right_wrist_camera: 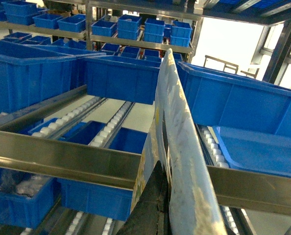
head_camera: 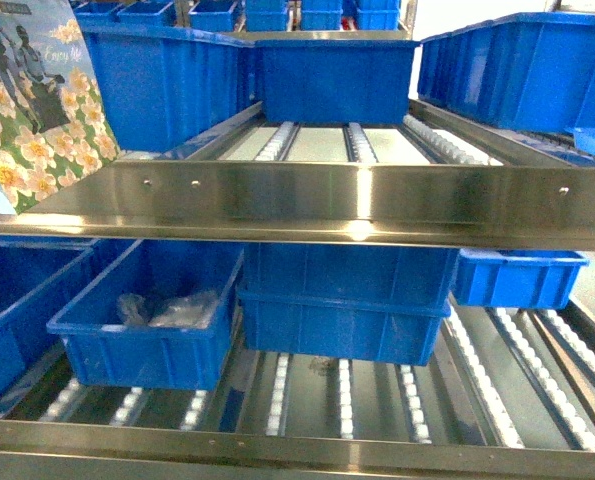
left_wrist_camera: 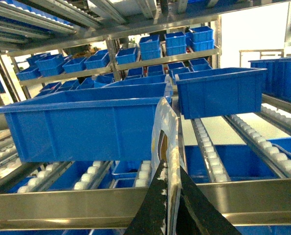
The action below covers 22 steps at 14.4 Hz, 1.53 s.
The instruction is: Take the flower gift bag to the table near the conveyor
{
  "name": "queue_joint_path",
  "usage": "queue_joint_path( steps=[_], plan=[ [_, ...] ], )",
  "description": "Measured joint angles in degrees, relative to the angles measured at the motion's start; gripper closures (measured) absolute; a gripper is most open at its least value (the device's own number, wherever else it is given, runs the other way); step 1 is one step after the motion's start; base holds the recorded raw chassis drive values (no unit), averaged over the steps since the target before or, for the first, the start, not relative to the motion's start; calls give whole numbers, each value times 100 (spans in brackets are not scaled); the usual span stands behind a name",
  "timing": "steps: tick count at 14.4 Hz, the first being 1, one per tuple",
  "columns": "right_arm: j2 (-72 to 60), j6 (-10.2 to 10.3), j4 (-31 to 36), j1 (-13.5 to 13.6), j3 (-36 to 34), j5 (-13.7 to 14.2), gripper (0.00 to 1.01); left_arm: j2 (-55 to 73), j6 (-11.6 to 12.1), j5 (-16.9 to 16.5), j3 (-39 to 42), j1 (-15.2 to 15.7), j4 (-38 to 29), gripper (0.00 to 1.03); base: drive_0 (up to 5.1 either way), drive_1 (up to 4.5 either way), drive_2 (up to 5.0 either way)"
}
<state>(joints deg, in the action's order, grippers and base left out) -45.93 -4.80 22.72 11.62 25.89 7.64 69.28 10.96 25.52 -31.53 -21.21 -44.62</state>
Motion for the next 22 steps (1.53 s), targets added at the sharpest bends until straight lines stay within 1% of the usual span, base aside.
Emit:
queue_joint_path(
  steps=[22],
  plan=[
    [28, 0, -9, 0, 0, 2, 99, -4, 0, 0, 0, 0, 4, 101, -494, 247, 244]
  ],
)
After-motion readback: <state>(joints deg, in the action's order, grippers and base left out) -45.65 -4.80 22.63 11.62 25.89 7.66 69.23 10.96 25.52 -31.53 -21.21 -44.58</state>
